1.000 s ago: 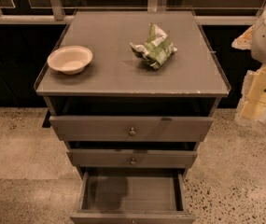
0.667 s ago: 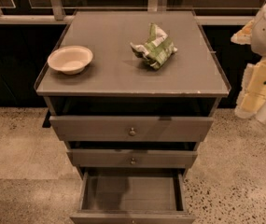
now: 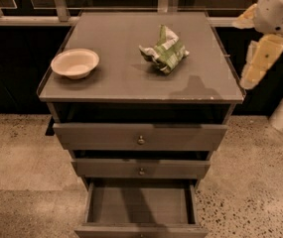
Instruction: Place green jalapeno chip bag into bottom drawer
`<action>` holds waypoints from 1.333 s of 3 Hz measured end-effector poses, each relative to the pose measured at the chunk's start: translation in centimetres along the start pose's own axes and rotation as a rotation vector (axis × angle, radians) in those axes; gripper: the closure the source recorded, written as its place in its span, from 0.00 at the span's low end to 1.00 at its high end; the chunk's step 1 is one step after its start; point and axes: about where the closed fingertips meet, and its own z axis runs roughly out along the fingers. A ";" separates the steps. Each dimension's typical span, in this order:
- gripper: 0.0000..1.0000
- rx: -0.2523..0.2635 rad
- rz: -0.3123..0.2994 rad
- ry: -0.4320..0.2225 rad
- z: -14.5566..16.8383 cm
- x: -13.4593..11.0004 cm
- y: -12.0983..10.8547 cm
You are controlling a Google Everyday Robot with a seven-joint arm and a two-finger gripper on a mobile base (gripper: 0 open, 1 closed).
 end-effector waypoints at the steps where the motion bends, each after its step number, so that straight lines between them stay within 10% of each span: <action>1: 0.00 0.057 -0.028 -0.087 1.8 -1.6 -5.2; 2: 0.00 0.130 -0.035 -0.167 4.0 -4.3 -9.3; 4: 0.00 0.169 -0.018 -0.198 4.2 -4.3 -10.0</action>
Offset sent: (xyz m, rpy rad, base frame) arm 0.1640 0.0630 0.0001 0.2191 -0.2815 0.0313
